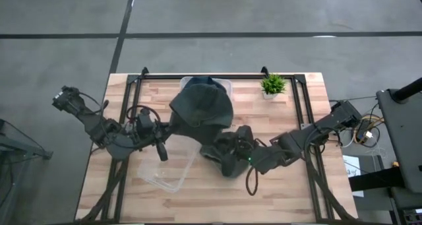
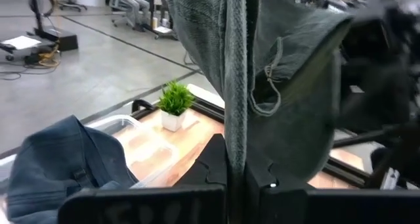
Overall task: Pick & Place hat
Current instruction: Put the right black cap into the bottom transparent bin
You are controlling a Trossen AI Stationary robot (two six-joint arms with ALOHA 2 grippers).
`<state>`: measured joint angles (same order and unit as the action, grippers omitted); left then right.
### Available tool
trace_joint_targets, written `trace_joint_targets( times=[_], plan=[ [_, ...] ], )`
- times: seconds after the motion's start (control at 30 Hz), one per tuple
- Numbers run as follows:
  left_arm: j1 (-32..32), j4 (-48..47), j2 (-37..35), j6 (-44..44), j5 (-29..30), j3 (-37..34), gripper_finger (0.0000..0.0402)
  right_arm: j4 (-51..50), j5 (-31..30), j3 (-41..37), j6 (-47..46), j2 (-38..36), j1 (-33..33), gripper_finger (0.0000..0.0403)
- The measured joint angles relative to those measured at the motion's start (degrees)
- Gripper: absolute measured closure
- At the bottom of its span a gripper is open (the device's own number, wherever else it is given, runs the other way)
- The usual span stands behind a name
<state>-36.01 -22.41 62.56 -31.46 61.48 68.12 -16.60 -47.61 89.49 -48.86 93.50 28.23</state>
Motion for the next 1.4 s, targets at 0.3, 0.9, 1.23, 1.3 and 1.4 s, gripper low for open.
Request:
trace_joint_targets(
  times=[0.3, 0.9, 1.23, 1.3, 1.4],
  plan=[
    [-1.29, -3.38, -1.82, -2.02, 3.19, 0.15, 0.0397, -16.14, 5.53, 0.00, -4.10, -1.81, 0.60, 0.0261],
    [-8.70, -41.58, -2.29, -63.25, -21.91, 0.06, 0.0397, -30.72, 2.53, -0.04, 1.08, -12.43, 4.52, 0.0264],
    [-8.65, -52.09, -1.93, -77.98, -35.08, 1.37, 0.0397, -30.75, 2.46, -0.28, 3.00, -13.07, 4.52, 0.0255],
    [-8.62, -52.17, -1.12, -78.98, -35.89, 1.26, 0.0397, -30.75, 2.46, -0.36, 3.02, -12.89, 4.39, 0.0255],
    [-8.24, -52.45, 0.37, -79.63, -36.99, 1.22, 0.0397, -30.70, 2.46, -0.44, 2.97, -12.86, 4.39, 0.0257]
  ],
)
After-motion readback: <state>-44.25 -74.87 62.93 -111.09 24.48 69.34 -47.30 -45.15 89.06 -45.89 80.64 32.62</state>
